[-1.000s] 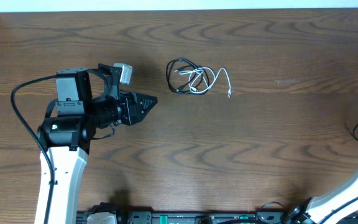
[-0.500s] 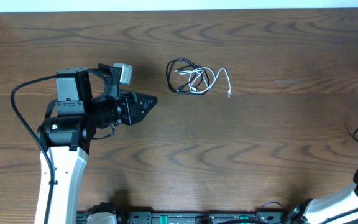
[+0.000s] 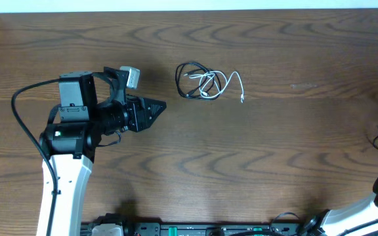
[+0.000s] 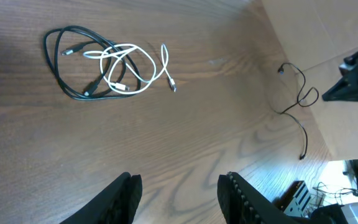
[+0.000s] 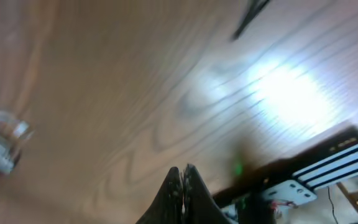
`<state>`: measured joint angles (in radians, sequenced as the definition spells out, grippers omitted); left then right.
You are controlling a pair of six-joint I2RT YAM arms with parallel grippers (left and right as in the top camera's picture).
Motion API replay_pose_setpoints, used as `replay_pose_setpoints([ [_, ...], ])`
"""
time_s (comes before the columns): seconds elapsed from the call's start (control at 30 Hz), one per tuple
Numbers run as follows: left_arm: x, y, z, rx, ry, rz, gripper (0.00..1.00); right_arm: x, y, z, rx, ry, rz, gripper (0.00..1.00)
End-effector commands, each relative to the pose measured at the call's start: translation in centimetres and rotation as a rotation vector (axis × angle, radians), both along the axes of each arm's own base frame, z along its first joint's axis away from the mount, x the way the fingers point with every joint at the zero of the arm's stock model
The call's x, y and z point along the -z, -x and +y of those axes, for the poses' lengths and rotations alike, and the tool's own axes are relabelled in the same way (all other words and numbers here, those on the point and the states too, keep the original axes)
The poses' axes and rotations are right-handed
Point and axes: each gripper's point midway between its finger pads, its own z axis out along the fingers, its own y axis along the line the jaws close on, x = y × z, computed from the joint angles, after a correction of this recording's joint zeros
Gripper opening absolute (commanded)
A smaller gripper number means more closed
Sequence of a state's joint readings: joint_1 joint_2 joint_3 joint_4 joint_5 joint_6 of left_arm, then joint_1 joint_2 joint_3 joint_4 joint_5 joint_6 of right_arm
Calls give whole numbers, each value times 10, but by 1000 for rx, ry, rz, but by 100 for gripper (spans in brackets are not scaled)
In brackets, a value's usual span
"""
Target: Untangle cables
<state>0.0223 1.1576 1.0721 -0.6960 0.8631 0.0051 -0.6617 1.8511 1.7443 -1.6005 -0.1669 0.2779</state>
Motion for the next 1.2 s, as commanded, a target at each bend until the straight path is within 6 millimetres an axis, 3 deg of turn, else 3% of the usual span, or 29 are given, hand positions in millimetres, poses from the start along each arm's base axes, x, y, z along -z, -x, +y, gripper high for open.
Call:
replay_pose_setpoints([
  [0.0, -5, 1, -3, 24, 2, -26, 45, 25, 29, -12, 115, 108, 178, 1],
  [0.23, -5, 1, -3, 24, 2, -27, 46, 57, 46, -5, 247, 209, 102, 1],
  [0.43, -5, 1, -3, 28, -1, -31, 45, 70, 55, -18, 262, 402, -48, 6],
  [0.6, -5, 1, -3, 28, -1, -31, 45, 108, 57, -10, 202, 415, -116, 8],
  [0.63, -5, 1, -3, 30, -4, -35, 45, 120, 60, -7, 192, 415, -123, 11],
  [0.7, -5, 1, -3, 32, -5, -37, 46, 123, 56, -10, 181, 430, -143, 20],
  [0.73, -5, 1, -3, 32, -5, -37, 45, 122, 49, -15, 153, 454, -176, 43],
  [0.77, -5, 1, -3, 32, -5, -37, 45, 120, 46, -18, 140, 466, -191, 50],
  [0.93, -5, 1, -3, 32, -5, -36, 45, 115, 34, -28, 80, 514, -243, 75],
  [1.07, -5, 1, -3, 32, -5, -36, 45, 113, 26, -30, 54, 520, -279, 80],
  [1.17, -5, 1, -3, 32, -5, -36, 46, 108, 12, -30, -5, 521, -346, 75],
])
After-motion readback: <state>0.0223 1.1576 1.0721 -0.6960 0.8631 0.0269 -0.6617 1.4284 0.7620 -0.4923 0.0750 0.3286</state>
